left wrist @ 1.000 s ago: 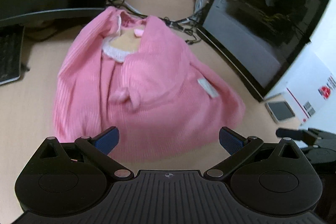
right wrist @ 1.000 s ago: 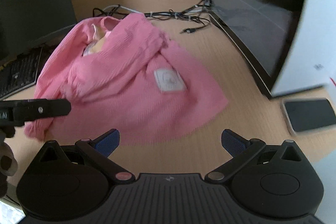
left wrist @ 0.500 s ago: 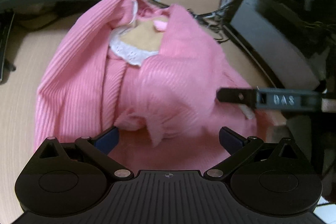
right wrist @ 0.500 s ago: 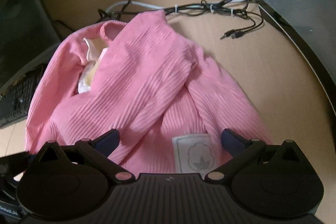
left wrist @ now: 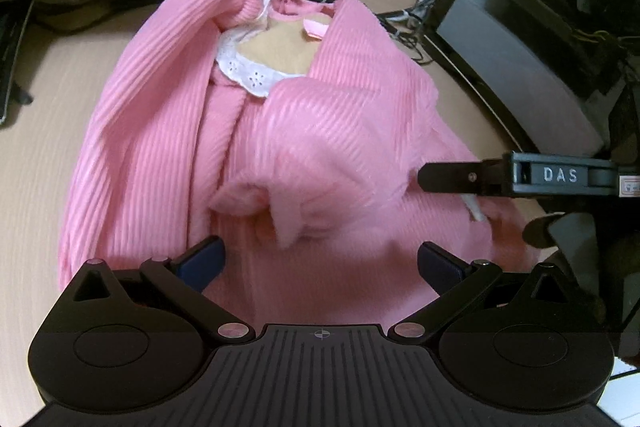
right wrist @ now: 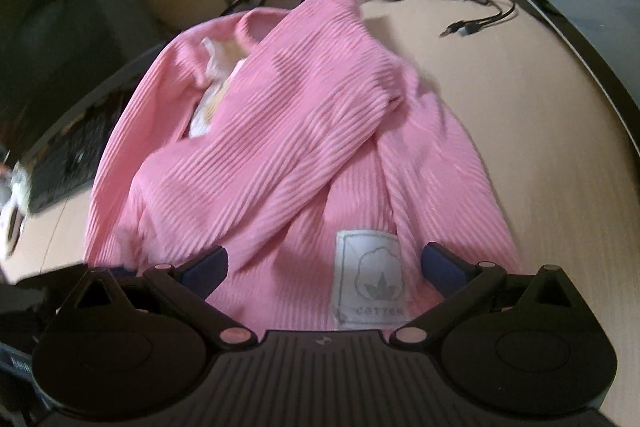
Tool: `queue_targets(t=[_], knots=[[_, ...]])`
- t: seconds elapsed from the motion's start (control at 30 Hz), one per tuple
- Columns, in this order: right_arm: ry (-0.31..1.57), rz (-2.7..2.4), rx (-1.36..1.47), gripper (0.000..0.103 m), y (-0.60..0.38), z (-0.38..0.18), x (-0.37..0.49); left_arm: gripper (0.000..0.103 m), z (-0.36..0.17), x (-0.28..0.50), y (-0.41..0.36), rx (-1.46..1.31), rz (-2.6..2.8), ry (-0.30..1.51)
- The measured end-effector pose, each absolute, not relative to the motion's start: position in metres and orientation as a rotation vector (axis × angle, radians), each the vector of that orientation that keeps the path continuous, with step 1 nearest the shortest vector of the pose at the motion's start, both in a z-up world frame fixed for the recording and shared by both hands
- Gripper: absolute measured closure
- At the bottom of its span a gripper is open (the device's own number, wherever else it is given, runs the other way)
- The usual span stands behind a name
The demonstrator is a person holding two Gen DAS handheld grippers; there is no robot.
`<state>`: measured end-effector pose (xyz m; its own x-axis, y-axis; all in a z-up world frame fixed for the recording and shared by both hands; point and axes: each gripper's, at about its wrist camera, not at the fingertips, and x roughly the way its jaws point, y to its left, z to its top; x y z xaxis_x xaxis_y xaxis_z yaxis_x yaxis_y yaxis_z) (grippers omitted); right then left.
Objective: Fold clothes
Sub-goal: 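Move both tools down over the crumpled pink dress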
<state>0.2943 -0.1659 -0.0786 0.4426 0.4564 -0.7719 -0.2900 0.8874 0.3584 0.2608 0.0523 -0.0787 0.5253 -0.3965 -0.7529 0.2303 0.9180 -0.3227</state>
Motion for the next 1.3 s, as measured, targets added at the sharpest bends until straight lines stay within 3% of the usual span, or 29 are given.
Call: queue_targets(t=[0.5,0.63,0.87,1.13,1.17,1.23,1.27,1.3], knots=[[1.113,0.556,-0.003,0.0,-0.158,-0.06,0.207,0.0,-0.078,0.195,0.067,-0.336,-0.714,1.151],[1.042,0.534,-0.084,0.0,-0.149,-0.046,0.2,0.0,-0.065,0.198,0.081,-0.315,-0.671,1.119],[0.944,0.486,-0.246,0.0,-0.135,-0.051,0.198,0.0,-0.019,0.187,0.13,-0.162,-0.442,0.89],[0.962,0.405,-0.211,0.0,-0.134,-0.074,0.196,0.0,-0.054,0.204,0.128,-0.047,-0.372,0.99],[0.961,0.396,-0.21,0.0,-0.134,-0.075,0.194,0.003,-0.058,0.205,0.125,-0.021,-0.371,0.997],[0.95,0.387,-0.211,0.0,-0.135,-0.075,0.189,0.026,-0.066,0.208,0.12,0.031,-0.369,1.011],[0.945,0.383,-0.21,0.0,-0.136,-0.076,0.187,0.046,-0.067,0.208,0.12,0.047,-0.368,1.014],[0.941,0.379,-0.21,0.0,-0.136,-0.076,0.185,0.053,-0.067,0.209,0.122,0.055,-0.366,1.015]])
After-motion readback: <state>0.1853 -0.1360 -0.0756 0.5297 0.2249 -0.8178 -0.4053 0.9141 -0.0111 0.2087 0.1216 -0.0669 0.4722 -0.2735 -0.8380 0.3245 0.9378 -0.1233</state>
